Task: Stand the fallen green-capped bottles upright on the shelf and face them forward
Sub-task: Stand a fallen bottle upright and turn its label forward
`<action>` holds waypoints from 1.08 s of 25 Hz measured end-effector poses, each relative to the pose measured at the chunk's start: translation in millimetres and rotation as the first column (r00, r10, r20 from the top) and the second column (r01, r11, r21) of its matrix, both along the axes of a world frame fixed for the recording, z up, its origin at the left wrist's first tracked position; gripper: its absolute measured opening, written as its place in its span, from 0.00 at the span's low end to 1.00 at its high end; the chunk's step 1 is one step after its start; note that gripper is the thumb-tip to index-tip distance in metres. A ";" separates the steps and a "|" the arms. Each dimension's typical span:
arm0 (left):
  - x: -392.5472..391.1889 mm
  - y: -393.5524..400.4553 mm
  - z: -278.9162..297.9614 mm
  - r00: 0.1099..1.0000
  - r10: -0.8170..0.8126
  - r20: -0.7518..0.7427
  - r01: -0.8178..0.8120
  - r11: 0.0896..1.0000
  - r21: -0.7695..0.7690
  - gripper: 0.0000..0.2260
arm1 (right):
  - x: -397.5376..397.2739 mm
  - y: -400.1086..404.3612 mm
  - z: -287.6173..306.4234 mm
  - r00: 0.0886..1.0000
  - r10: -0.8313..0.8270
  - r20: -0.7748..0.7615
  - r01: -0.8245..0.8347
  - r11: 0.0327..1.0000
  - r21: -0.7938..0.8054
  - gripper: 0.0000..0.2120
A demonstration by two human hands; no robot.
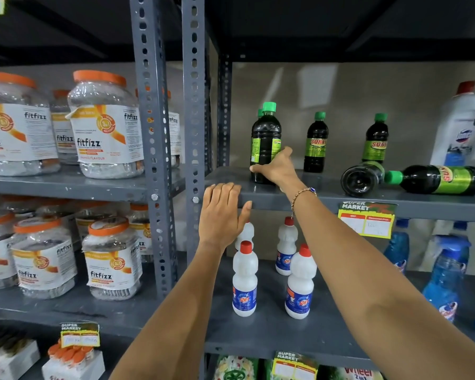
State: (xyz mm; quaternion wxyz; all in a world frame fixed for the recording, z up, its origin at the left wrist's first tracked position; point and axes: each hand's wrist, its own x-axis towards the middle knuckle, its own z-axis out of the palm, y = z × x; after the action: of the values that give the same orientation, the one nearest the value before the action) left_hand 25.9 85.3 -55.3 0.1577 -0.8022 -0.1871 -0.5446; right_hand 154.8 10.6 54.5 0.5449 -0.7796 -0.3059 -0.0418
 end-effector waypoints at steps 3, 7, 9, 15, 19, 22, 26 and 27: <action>-0.1 -0.8 -1.0 1.000 0.010 -0.002 -0.010 1.000 -0.011 0.24 | 0.7 -0.2 -0.4 1.000 0.015 -0.024 -0.016 0.999 -0.041 0.36; -1.4 -1.9 0.8 1.000 -0.005 0.001 0.005 1.000 -0.015 0.25 | -1.8 1.3 -0.1 1.000 -0.017 0.016 0.018 0.997 -0.080 0.41; -2.1 -2.3 1.0 1.000 -0.003 -0.009 0.003 1.000 -0.016 0.24 | 0.3 1.5 -0.2 0.999 0.026 -0.047 -0.029 0.996 -0.078 0.38; -1.6 -0.9 0.1 1.000 -0.006 -0.010 0.006 1.000 -0.009 0.23 | 2.3 3.2 -2.0 0.999 -0.023 0.037 0.029 0.988 -0.150 0.41; -2.5 -2.0 0.9 1.000 -0.019 -0.004 0.019 1.000 -0.017 0.25 | 3.2 0.8 -0.5 0.999 0.034 -0.023 -0.036 0.990 -0.136 0.29; -3.9 -3.9 1.3 1.000 -0.027 -0.009 0.027 0.999 -0.031 0.26 | 2.5 2.8 -2.1 0.998 -0.003 0.060 0.015 0.979 -0.205 0.42; -3.7 -2.7 2.0 0.999 -0.027 -0.017 0.027 0.999 -0.019 0.25 | 6.2 4.3 -2.0 0.998 0.049 -0.034 -0.053 0.988 -0.148 0.35; -3.4 -2.1 2.0 1.000 -0.024 -0.019 0.024 1.000 -0.017 0.25 | 6.7 4.2 -2.5 0.999 0.039 -0.023 -0.042 0.988 -0.150 0.36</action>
State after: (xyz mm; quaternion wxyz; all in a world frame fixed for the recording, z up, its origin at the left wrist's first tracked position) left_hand 22.5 83.2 -53.3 0.1461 -0.8109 -0.1807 -0.5371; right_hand 161.5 14.7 52.0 0.4881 -0.8127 -0.3184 0.0002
